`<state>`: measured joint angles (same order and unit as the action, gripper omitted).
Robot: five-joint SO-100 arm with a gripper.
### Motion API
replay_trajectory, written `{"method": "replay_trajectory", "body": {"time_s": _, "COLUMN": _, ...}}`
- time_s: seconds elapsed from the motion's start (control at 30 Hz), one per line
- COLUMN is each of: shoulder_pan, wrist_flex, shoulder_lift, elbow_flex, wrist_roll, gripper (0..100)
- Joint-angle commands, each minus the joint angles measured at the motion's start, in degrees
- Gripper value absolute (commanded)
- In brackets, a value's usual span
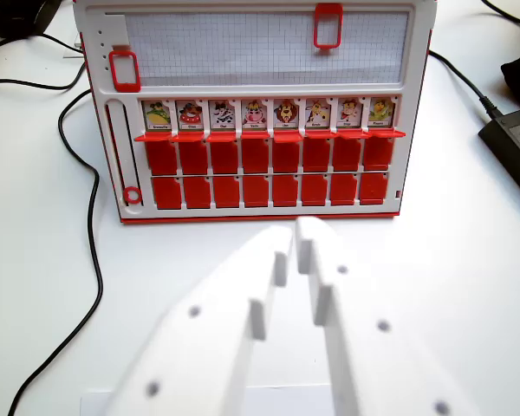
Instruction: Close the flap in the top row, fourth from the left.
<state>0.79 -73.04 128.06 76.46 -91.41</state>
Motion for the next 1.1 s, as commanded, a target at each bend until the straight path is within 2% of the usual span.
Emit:
{"method": "replay_trajectory", "body": {"time_s": 0.0, "shoulder_pan": -1.14, "wrist_flex": -0.62, "shoulder_lift": -2.46, "elbow_flex": 0.44, "wrist_roll": 2.64, "gripper": 0}}
{"method": "replay_trajectory", "body": {"time_s": 0.23, "shoulder_pan": -2.02, "wrist_flex": 7.21, "shoulder_lift": -13.01, "elbow_flex": 6.5, "wrist_roll": 7.73, "gripper": 0}}
{"method": "replay_trajectory", "body": {"time_s": 0.47, "shoulder_pan": -0.62, "wrist_flex": 19.34, "shoulder_lift": -21.36, "elbow_flex": 10.37, "wrist_roll": 11.51, "gripper": 0}}
{"method": "replay_trajectory", "body": {"time_s": 0.83, "shoulder_pan": 0.09, "wrist_flex": 26.46, "shoulder_lift": -39.9, "elbow_flex": 0.09, "wrist_roll": 17.14, "gripper": 0}}
{"method": "replay_trajectory", "body": {"time_s": 1.07, "shoulder_pan": 1.67, "wrist_flex": 29.09, "shoulder_lift": -50.01, "elbow_flex": -10.46, "wrist_roll": 20.83, "gripper": 0}}
